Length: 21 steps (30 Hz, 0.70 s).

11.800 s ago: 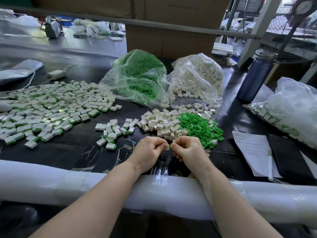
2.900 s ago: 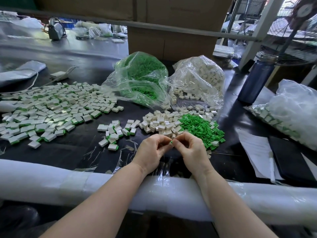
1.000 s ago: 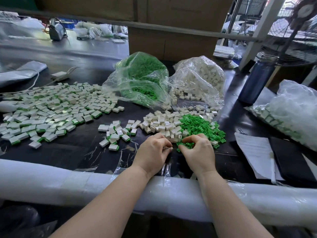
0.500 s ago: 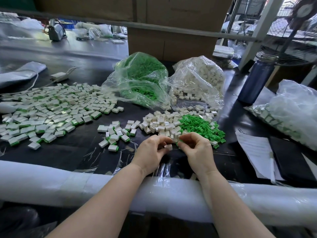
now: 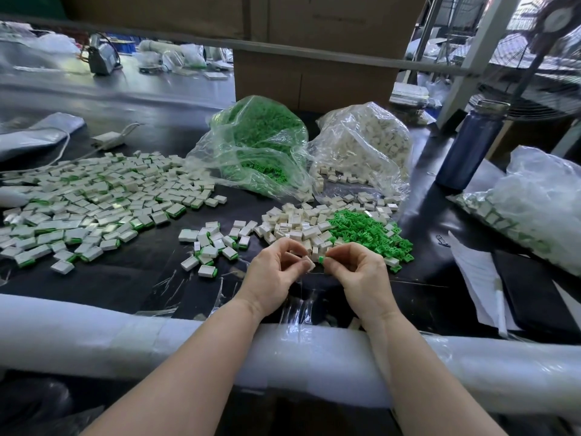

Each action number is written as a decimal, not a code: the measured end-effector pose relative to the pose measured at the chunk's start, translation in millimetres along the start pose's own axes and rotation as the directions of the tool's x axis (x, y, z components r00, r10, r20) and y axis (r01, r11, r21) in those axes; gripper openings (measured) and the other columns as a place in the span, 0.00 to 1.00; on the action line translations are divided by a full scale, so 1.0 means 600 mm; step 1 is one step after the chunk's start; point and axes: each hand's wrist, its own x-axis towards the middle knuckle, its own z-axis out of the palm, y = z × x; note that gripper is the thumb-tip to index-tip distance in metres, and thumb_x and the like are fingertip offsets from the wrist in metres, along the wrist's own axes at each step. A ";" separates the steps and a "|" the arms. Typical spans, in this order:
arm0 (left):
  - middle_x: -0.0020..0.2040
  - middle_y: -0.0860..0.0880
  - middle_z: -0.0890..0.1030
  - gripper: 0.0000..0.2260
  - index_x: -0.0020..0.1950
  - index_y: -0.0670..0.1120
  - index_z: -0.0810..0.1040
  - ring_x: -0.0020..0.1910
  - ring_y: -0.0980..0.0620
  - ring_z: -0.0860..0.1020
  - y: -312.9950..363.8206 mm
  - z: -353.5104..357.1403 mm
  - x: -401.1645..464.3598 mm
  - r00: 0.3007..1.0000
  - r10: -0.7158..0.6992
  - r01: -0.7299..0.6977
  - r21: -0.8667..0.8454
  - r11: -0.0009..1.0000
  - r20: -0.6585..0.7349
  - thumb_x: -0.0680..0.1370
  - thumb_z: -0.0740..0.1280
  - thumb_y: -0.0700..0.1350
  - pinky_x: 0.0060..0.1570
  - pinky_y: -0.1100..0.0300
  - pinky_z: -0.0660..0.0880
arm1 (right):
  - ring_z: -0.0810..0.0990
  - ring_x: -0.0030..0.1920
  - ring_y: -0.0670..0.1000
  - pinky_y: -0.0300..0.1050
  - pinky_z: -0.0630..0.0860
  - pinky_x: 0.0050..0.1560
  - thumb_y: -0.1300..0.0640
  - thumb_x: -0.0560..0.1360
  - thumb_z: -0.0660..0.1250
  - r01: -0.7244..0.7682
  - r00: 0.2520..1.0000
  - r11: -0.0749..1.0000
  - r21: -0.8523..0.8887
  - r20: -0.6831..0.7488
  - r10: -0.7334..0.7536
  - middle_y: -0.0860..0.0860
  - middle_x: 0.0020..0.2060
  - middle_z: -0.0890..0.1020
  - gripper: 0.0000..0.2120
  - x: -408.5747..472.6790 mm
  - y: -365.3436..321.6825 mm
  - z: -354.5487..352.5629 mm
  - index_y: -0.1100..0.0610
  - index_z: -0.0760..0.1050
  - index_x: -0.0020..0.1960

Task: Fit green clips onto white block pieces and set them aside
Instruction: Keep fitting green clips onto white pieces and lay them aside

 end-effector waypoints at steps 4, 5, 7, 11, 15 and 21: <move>0.40 0.48 0.80 0.04 0.45 0.45 0.75 0.39 0.54 0.78 0.001 -0.003 0.001 1.000 0.010 -0.012 -0.072 0.997 -0.016 0.74 0.69 0.39 0.47 0.63 0.76 | 0.78 0.36 0.41 0.34 0.76 0.41 0.68 0.70 0.70 -0.015 0.999 1.000 0.017 0.032 0.015 0.47 0.34 0.80 0.10 0.001 0.001 0.000 0.53 0.77 0.38; 0.39 0.49 0.80 0.04 0.46 0.45 0.75 0.38 0.56 0.77 0.001 -0.004 0.001 1.000 0.014 -0.015 -0.095 0.995 -0.016 0.74 0.69 0.39 0.45 0.65 0.76 | 0.78 0.36 0.42 0.35 0.76 0.41 0.68 0.71 0.70 -0.021 0.999 0.999 0.030 0.046 0.019 0.47 0.34 0.80 0.10 0.000 0.001 0.000 0.54 0.77 0.38; 0.39 0.50 0.80 0.05 0.46 0.46 0.77 0.36 0.59 0.78 0.003 -0.005 0.000 1.000 0.015 -0.017 -0.149 0.989 -0.017 0.75 0.68 0.37 0.41 0.68 0.76 | 0.79 0.36 0.44 0.36 0.77 0.40 0.68 0.71 0.70 -0.028 0.997 0.998 0.053 0.075 0.024 0.48 0.34 0.81 0.08 -0.001 0.001 0.002 0.56 0.77 0.39; 0.38 0.50 0.82 0.07 0.44 0.46 0.79 0.34 0.61 0.80 0.004 -0.005 0.000 1.000 0.022 -0.022 -0.202 0.979 -0.002 0.75 0.66 0.34 0.38 0.70 0.75 | 0.80 0.36 0.46 0.40 0.79 0.40 0.67 0.71 0.71 -0.053 0.995 0.997 0.063 0.089 0.047 0.51 0.35 0.81 0.06 -0.002 0.001 0.003 0.57 0.78 0.40; 0.36 0.51 0.81 0.06 0.44 0.45 0.78 0.32 0.61 0.78 0.004 -0.002 0.001 1.000 0.001 0.005 -0.201 0.980 0.029 0.75 0.65 0.34 0.37 0.69 0.76 | 0.80 0.36 0.46 0.39 0.79 0.40 0.67 0.71 0.71 -0.048 0.997 0.997 0.062 0.071 0.044 0.51 0.34 0.81 0.06 -0.002 0.000 0.002 0.57 0.78 0.39; 0.39 0.48 0.81 0.04 0.45 0.45 0.77 0.36 0.54 0.79 0.001 -0.003 0.001 0.999 -0.016 0.022 -0.162 0.987 0.038 0.77 0.65 0.37 0.40 0.64 0.78 | 0.80 0.36 0.47 0.43 0.80 0.40 0.66 0.70 0.71 -0.063 0.995 0.997 0.049 0.081 0.059 0.51 0.34 0.81 0.06 -0.003 0.000 0.002 0.56 0.78 0.38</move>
